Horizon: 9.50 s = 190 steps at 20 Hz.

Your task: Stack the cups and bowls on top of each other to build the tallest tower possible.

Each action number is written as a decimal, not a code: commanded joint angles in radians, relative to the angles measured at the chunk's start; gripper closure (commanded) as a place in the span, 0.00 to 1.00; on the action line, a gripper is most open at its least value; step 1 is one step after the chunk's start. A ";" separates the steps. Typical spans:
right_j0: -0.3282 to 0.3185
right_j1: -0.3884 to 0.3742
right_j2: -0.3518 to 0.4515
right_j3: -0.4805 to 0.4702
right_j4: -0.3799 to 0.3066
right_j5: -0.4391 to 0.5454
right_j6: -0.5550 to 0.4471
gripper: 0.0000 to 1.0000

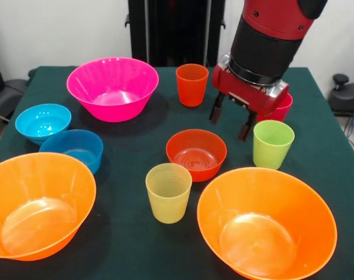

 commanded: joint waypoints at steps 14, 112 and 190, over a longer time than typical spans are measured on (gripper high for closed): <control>-0.020 0.270 -0.029 -0.244 0.123 -0.073 0.463 0.00; 0.047 0.045 0.297 0.254 0.172 -0.236 0.295 1.00; -0.293 0.008 0.468 0.358 -0.451 -0.452 0.250 0.00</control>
